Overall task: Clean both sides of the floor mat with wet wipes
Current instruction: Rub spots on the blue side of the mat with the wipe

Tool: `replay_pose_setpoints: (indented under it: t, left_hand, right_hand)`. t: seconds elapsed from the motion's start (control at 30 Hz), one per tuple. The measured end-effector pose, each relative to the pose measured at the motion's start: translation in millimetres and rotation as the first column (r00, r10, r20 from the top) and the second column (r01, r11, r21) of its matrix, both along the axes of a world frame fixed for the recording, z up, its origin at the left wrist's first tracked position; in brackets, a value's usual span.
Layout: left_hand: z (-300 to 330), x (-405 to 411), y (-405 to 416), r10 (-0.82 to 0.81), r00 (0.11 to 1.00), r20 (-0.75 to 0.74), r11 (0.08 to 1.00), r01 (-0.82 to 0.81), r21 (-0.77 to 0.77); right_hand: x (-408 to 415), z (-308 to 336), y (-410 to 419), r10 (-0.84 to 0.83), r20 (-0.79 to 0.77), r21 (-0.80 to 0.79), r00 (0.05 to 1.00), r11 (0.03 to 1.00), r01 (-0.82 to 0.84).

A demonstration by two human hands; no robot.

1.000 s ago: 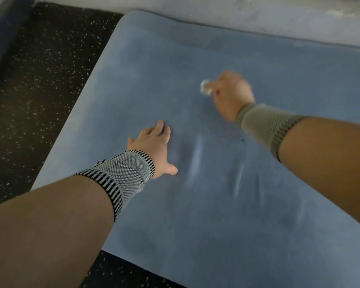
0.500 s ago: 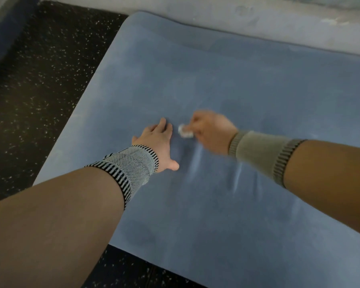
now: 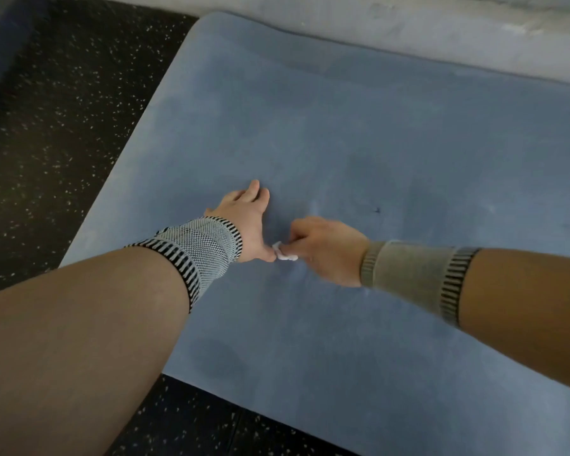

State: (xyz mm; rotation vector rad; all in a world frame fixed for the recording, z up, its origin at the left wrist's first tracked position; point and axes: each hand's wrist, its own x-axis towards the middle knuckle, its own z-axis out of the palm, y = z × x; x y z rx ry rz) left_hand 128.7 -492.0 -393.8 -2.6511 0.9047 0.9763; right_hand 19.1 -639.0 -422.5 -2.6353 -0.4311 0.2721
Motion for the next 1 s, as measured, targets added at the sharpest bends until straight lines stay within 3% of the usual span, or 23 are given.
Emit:
replay_pose_setpoints:
  t: [0.03, 0.1, 0.17, 0.23, 0.37, 0.43, 0.5, 0.53, 0.57, 0.67, 0.77, 0.83, 1.0]
  left_hand:
    - [0, 1, 1, 0.006, 1.0, -0.007, 1.0, -0.006, 0.001]
    - [0, 2, 2, 0.014, 1.0, -0.01, 1.0, -0.014, -0.001]
    - [0, 2, 3, 0.013, 1.0, -0.009, 1.0, -0.013, -0.002]
    - [-2, 1, 2, 0.014, 1.0, -0.013, 1.0, -0.014, 0.004]
    - [-3, 6, 3, -0.015, 1.0, -0.023, 1.0, 0.015, 0.012]
    - [-2, 9, 2, -0.044, 0.998, -0.035, 0.999, 0.044, 0.012]
    - [4, 10, 2, -0.053, 0.998, -0.037, 0.998, 0.054, 0.023]
    - [7, 11, 1, -0.06, 0.998, -0.033, 0.998, 0.061, 0.031]
    - [10, 10, 1, -0.07, 0.997, -0.024, 0.997, 0.071, 0.039]
    - [11, 6, 3, -0.084, 0.996, -0.027, 0.994, 0.085, 0.063]
    - [5, 9, 9, -0.105, 0.994, -0.01, 0.994, 0.105, -0.008]
    - [4, 14, 12, -0.128, 0.992, 0.008, 0.99, 0.128, -0.064]
    - [10, -15, 35, -0.041, 0.99, 0.138, 0.98, 0.067, -0.188]
  right_hand:
    - [8, 3, -9, -0.029, 0.081, -0.044, 0.996, 0.998, 0.033]
    - [41, 2, -36, -0.282, 0.221, -0.054, 0.934, 0.952, 0.301]
    - [68, 4, -61, -0.542, 0.182, -0.088, 0.82, 0.822, 0.563]
    - [73, 4, -65, -0.622, 0.143, -0.125, 0.77, 0.76, 0.638]
    - [29, -2, -3, -0.463, 0.128, -0.046, 0.877, 0.881, 0.472]
    - [-8, 1, 26, -0.203, -0.023, -0.069, 0.979, 0.977, 0.201]
    - [-29, 9, 33, -0.003, -0.192, -0.066, 0.981, 0.998, -0.01]
    - [-30, 15, 29, 0.012, -0.228, -0.047, 0.974, 0.999, -0.023]
    - [-21, 19, 23, 0.01, -0.125, -0.08, 0.992, 0.997, -0.021]
    - [19, 25, -5, -0.222, 0.073, -0.131, 0.972, 0.964, 0.23]
    - [23, 12, -14, -0.56, 0.132, -0.109, 0.818, 0.812, 0.573]
    - [-3, 1, 17, -0.683, 0.125, -0.061, 0.72, 0.719, 0.692]
    - [-70, 3, 82, -0.453, 0.018, -0.059, 0.892, 0.89, 0.453]
